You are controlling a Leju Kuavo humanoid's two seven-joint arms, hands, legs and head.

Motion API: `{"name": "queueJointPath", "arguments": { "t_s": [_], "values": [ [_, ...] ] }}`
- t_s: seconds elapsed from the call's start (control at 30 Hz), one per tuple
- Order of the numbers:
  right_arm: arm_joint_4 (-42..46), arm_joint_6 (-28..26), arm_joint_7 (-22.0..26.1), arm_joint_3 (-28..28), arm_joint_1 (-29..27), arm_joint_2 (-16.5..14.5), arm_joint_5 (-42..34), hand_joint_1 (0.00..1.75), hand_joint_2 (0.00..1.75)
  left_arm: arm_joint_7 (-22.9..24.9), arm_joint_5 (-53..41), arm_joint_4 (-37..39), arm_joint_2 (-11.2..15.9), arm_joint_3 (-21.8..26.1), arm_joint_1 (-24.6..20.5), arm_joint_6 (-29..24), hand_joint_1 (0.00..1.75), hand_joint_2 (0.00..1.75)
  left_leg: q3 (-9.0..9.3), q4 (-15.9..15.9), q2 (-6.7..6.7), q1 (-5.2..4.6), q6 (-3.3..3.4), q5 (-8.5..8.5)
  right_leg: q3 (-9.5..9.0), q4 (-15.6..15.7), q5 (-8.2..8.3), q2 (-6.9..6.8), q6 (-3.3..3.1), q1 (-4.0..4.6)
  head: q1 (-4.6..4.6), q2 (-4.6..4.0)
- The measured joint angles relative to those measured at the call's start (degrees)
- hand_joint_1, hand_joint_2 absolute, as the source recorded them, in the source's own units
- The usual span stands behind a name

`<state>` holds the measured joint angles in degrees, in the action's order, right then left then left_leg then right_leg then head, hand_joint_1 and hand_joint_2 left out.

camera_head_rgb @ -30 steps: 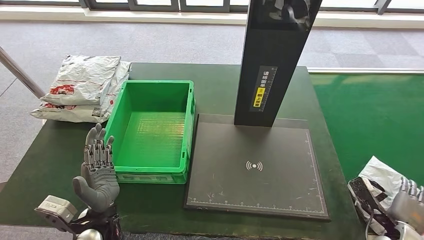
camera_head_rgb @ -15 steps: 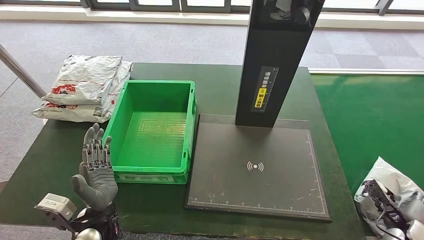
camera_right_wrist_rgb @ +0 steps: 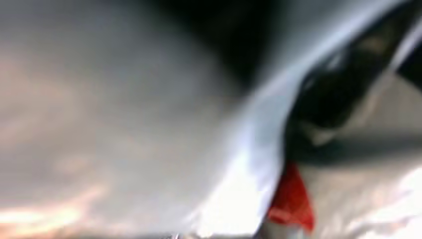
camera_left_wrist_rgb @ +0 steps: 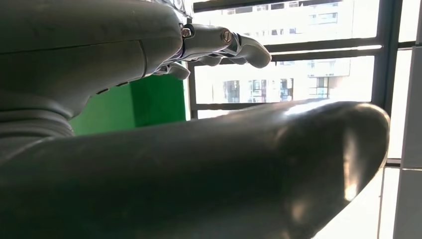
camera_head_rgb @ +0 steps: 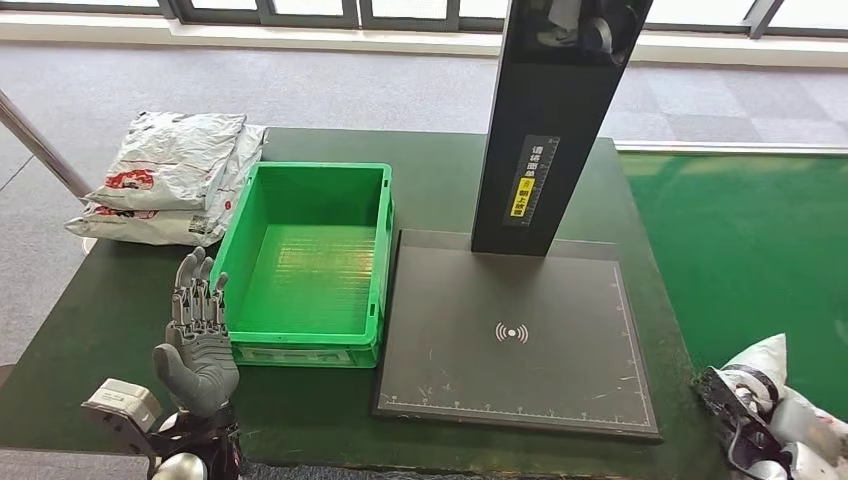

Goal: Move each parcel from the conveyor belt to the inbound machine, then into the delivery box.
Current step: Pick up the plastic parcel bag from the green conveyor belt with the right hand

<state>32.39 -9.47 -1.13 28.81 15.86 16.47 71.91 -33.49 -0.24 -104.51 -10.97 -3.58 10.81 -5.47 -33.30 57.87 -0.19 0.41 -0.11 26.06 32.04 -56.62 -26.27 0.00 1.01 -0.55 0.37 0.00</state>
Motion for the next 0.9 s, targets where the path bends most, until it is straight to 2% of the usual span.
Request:
{"name": "queueJointPath", "arguments": {
  "t_s": [0.13,0.23,0.4,0.67,0.8,0.9],
  "values": [
    [4.52,-0.43,0.07,-0.49,-1.59,-1.84,-0.97,1.75,1.75,0.07,-0.09,0.03,-0.01,0.00,-0.04,0.12,0.00,0.00,-0.04,-0.01,0.01,-0.01,-0.01,-0.01,0.09,-0.02,-0.01,0.02,-0.01,0.00,0.01,0.00],
    [9.56,-6.49,3.45,-0.52,-3.51,-3.63,-4.68,1.75,1.75,0.13,-0.10,0.04,-0.01,0.00,-0.05,0.42,0.00,0.00,-0.14,-0.01,-0.03,-0.01,-0.03,-0.02,0.18,-0.06,-0.04,0.00,-0.04,0.00,0.01,0.00],
    [27.12,-16.98,10.04,-0.50,-9.22,-8.95,-14.60,1.75,1.75,0.25,-0.11,0.53,-0.01,-0.13,-0.85,0.62,0.00,0.00,-0.22,-0.03,-0.07,0.01,-0.07,-0.03,0.33,-0.10,-0.13,-0.05,-0.16,0.01,0.01,0.00],
    [52.39,-27.54,20.95,-0.31,-17.21,-16.88,-26.07,1.75,1.75,0.25,0.68,2.80,0.02,-1.39,-2.66,0.61,0.00,0.00,-0.30,-0.04,-0.04,0.00,-0.14,0.03,0.43,-0.14,-0.20,-0.02,-0.22,-0.01,0.00,0.00],
    [62.90,-28.96,30.16,-0.86,-19.23,-20.43,-36.90,1.75,1.75,0.25,0.72,3.83,0.02,-2.03,-3.73,0.60,0.00,0.00,-0.31,-0.04,-0.05,-0.01,-0.14,0.03,0.42,-0.15,-0.20,-0.02,-0.22,-0.02,0.01,0.01],
    [68.80,-26.85,32.84,-3.65,-20.09,-22.53,-39.55,1.75,1.75,0.37,0.72,4.58,-0.03,-2.64,-4.88,0.63,0.00,0.00,-0.29,-0.04,-0.02,0.00,-0.15,0.02,0.42,-0.16,-0.19,-0.01,-0.22,-0.01,0.01,0.00]
  ]
}}
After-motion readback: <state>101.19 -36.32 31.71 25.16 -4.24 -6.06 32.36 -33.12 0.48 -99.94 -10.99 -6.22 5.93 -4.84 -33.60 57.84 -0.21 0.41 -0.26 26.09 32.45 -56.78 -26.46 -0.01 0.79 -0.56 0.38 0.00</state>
